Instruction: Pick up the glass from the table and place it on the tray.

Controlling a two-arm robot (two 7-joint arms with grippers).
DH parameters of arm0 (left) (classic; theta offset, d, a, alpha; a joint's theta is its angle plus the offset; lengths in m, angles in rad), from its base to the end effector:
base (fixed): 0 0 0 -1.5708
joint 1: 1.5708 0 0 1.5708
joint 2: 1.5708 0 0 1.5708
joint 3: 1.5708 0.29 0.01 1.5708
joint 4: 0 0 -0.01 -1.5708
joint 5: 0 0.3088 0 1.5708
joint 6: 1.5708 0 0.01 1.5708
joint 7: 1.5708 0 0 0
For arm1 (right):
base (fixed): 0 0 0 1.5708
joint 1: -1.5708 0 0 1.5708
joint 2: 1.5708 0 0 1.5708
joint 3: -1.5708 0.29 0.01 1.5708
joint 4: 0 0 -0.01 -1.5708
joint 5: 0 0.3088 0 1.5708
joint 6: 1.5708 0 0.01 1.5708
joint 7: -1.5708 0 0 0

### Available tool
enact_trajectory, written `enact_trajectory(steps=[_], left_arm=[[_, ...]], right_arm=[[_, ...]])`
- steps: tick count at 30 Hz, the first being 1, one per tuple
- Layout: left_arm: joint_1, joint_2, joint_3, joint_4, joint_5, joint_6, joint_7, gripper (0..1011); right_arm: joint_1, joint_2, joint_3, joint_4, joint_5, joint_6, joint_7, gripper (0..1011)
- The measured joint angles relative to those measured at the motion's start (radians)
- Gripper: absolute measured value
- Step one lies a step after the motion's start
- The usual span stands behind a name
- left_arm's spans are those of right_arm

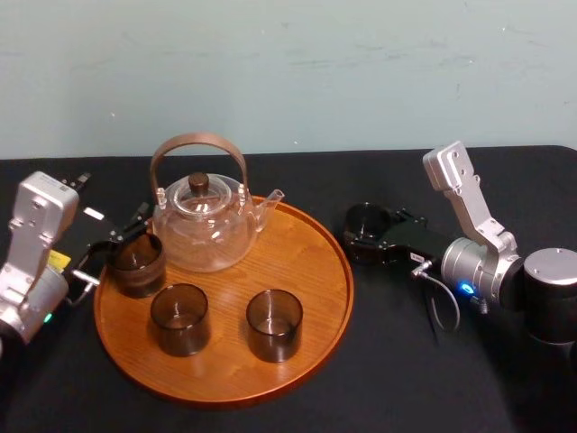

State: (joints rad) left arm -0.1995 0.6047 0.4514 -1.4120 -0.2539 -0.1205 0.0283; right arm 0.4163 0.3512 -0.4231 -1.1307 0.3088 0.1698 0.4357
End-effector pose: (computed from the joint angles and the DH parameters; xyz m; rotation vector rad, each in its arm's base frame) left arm 0.3581 0.0827 -0.3023 0.3045 -0.2850 1.2480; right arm 0.4269 -0.0366 -0.3046 -0.3416 0.1509 -0.9205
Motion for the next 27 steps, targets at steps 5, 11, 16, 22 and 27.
enact_trajectory(steps=[5,11,16,22,27], left_arm=[[0.000,0.000,0.000,0.000,0.000,0.000,0.000,1001],[0.000,0.000,0.000,0.000,0.000,0.000,0.000,1001],[0.000,0.000,0.000,0.000,0.000,0.000,0.000,1002],[0.000,0.000,0.000,0.000,0.000,0.000,0.000,1001],[0.000,0.000,0.000,0.000,0.000,0.000,0.000,1001]], right_arm=[[0.000,0.000,0.000,-0.001,0.001,0.000,0.000,901],[-0.001,0.001,0.000,-0.001,0.001,0.001,0.000,902],[-0.003,0.001,0.002,-0.005,0.003,0.002,0.000,902],[-0.039,0.027,0.034,-0.085,0.032,0.030,0.008,902],[-0.060,0.050,0.051,-0.149,0.053,0.046,0.013,902]])
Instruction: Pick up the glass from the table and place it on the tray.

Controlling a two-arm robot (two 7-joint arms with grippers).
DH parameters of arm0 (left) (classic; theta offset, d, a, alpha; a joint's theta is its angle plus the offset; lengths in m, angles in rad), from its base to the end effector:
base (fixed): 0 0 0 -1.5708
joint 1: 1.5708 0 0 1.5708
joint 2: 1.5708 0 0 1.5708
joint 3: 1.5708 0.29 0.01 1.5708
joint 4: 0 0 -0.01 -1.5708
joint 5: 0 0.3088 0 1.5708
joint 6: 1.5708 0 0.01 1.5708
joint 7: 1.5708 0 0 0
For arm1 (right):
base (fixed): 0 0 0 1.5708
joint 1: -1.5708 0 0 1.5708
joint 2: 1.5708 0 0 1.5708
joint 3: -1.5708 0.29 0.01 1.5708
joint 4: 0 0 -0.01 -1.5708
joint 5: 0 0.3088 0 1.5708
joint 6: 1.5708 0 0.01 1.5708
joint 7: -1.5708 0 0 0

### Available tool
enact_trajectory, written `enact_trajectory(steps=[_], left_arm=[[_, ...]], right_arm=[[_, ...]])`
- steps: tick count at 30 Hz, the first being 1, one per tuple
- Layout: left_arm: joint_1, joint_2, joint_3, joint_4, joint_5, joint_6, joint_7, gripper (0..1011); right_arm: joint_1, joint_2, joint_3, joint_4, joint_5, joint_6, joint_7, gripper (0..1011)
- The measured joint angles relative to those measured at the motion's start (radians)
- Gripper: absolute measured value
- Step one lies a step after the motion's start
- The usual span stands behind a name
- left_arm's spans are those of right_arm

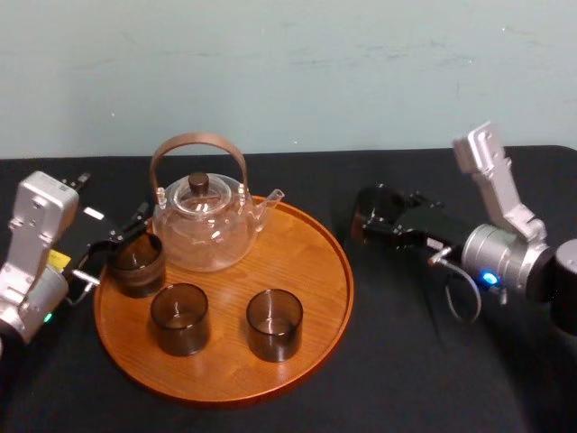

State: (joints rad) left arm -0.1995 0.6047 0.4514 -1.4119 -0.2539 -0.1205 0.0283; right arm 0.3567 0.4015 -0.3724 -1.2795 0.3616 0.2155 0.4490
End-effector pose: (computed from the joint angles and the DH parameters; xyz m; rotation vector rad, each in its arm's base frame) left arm 0.3581 0.0827 -0.3023 0.3046 -0.2850 1.2480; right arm 0.4137 -0.0485 -0.2795 -0.2818 0.1461 -0.9135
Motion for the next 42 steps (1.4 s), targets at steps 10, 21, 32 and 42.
enact_trajectory(steps=[10,21,32,42], left_arm=[[0.000,0.000,0.000,0.000,0.000,0.000,0.000,1001],[0.000,0.000,0.000,0.000,0.000,0.000,0.000,1001],[0.000,0.000,0.000,0.000,0.000,0.000,0.000,1001],[0.000,0.000,0.000,0.000,0.000,0.000,0.000,1002]], right_arm=[[-0.028,0.054,0.026,-0.141,0.046,0.024,0.001,902],[-0.023,0.082,-0.014,-0.190,0.062,0.028,0.030,902],[0.008,0.074,-0.111,-0.179,0.053,0.017,0.083,902],[0.032,0.046,-0.168,-0.119,0.043,-0.027,0.112,902]])
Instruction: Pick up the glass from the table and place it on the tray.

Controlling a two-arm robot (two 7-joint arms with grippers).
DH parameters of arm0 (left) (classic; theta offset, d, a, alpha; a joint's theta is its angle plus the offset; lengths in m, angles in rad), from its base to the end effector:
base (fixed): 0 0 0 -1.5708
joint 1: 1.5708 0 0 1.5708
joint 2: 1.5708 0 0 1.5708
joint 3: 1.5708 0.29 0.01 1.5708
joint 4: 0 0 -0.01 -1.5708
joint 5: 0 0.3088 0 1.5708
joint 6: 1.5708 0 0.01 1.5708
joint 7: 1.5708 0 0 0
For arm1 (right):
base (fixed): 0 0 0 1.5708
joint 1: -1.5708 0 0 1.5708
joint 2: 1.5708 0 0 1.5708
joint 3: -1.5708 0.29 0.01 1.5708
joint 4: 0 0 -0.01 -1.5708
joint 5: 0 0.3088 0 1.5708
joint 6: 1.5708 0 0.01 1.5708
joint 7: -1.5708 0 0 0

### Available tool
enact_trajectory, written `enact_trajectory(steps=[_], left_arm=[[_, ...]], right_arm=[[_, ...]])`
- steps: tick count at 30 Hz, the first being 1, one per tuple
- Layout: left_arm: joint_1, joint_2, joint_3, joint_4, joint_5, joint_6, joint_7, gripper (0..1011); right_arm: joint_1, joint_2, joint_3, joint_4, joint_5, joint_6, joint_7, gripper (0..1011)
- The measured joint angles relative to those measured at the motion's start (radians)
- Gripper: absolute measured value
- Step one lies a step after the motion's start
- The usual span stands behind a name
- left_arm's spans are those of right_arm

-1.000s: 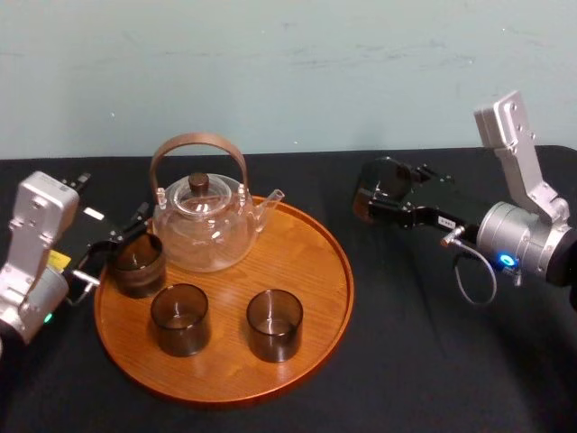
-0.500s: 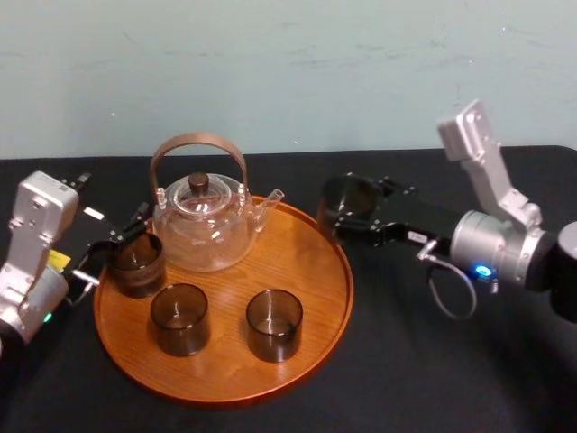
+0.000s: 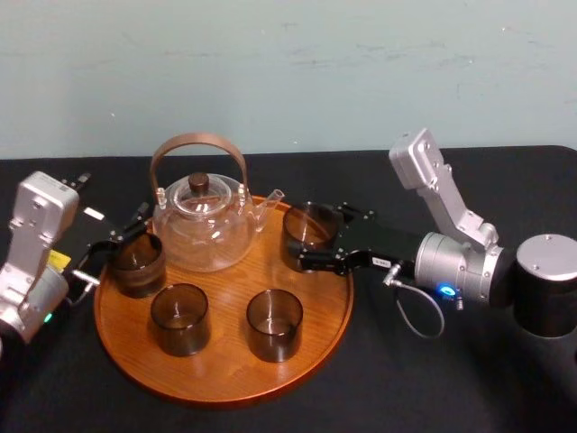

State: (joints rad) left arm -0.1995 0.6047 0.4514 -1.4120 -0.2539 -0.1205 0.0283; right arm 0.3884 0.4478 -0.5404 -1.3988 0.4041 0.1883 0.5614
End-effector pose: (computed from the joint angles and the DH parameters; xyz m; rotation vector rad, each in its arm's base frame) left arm 0.3581 0.0827 -0.3023 0.3045 -0.2850 1.2480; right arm 0.4039 -0.0043 -0.2593 -0.2680 0.0582 -0.6260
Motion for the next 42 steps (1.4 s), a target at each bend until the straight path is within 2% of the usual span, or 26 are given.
enact_trajectory(steps=[8,21,32,42], left_arm=[[0.000,0.000,0.000,0.000,0.000,0.000,0.000,1001],[0.000,0.000,0.000,0.000,0.000,0.000,0.000,1001],[0.000,0.000,0.000,0.000,0.000,0.000,0.000,1001],[0.000,0.000,0.000,0.000,0.000,0.000,0.000,1001]], right_arm=[[0.020,-0.031,-0.025,0.081,-0.014,-0.063,0.017,902],[0.048,-0.067,-0.038,0.188,-0.028,-0.121,0.044,902],[0.061,-0.088,-0.042,0.245,-0.036,-0.134,0.055,902],[0.063,-0.093,-0.039,0.258,-0.042,-0.133,0.053,902]])
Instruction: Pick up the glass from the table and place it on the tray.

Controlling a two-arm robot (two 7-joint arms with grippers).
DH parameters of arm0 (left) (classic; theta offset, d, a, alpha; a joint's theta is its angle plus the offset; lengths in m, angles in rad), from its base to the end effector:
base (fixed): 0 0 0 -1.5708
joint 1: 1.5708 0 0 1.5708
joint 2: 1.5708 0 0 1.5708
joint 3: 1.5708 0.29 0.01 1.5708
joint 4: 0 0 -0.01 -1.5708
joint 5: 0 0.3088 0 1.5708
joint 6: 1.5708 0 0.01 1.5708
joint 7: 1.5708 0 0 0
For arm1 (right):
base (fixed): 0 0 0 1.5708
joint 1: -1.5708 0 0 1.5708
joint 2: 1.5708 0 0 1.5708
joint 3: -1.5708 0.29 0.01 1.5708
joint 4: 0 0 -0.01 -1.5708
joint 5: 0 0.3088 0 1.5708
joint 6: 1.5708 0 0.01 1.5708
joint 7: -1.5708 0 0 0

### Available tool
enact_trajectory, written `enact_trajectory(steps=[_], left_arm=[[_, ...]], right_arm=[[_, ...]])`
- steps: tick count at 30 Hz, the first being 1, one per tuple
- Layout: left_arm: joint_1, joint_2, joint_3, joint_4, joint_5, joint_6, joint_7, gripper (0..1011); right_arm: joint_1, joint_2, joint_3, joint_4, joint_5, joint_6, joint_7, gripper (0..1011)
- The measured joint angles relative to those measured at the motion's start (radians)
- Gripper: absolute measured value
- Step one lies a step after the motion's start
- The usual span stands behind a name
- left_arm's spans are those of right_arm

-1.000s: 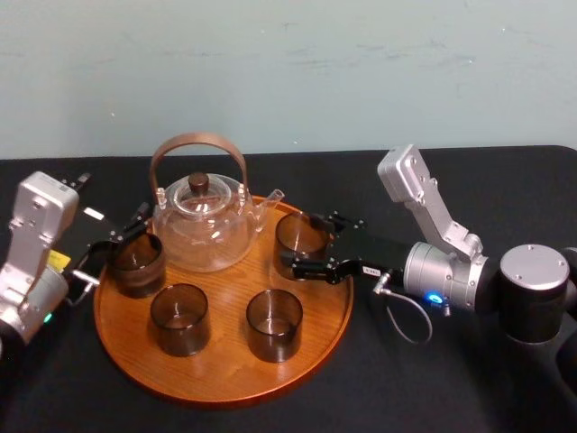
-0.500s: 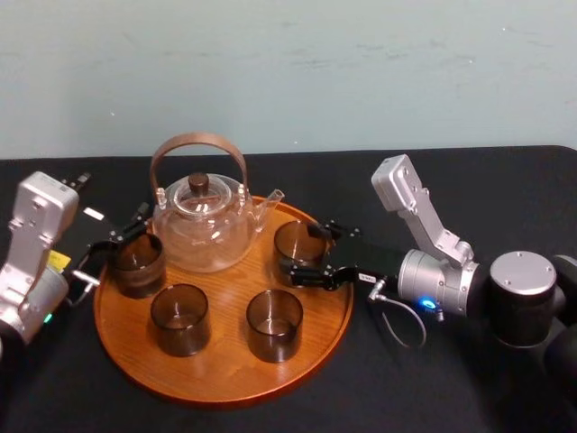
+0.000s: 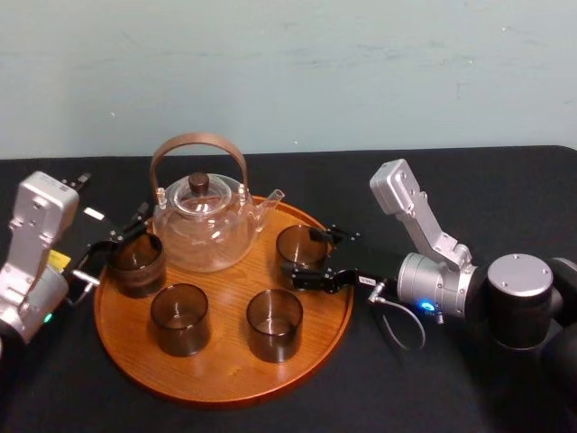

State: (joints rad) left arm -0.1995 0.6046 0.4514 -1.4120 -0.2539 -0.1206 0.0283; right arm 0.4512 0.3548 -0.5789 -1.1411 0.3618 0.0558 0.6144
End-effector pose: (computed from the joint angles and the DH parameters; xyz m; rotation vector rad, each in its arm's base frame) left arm 0.3581 0.0826 -0.3023 0.3043 -0.2850 1.2479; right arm 0.4237 0.0015 -0.3077 -0.2803 0.0833 -0.6089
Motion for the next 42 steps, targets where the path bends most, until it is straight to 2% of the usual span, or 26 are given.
enact_trajectory(steps=[13,16,19,42], left_arm=[[0.000,0.000,0.000,0.000,0.000,0.000,0.000,1001],[0.000,0.000,0.000,0.000,0.000,0.000,0.000,1001],[0.000,0.000,0.000,0.000,0.000,0.000,0.000,1001],[0.000,0.000,0.000,0.000,0.000,0.000,0.000,1001]], right_arm=[[-0.003,0.000,0.001,-0.001,-0.005,0.003,-0.007,904],[-0.003,0.000,0.001,-0.002,-0.004,0.003,-0.007,931],[-0.003,0.001,0.002,-0.002,-0.003,0.003,-0.007,1002],[-0.003,0.001,0.002,-0.003,0.001,0.003,-0.003,1002]])
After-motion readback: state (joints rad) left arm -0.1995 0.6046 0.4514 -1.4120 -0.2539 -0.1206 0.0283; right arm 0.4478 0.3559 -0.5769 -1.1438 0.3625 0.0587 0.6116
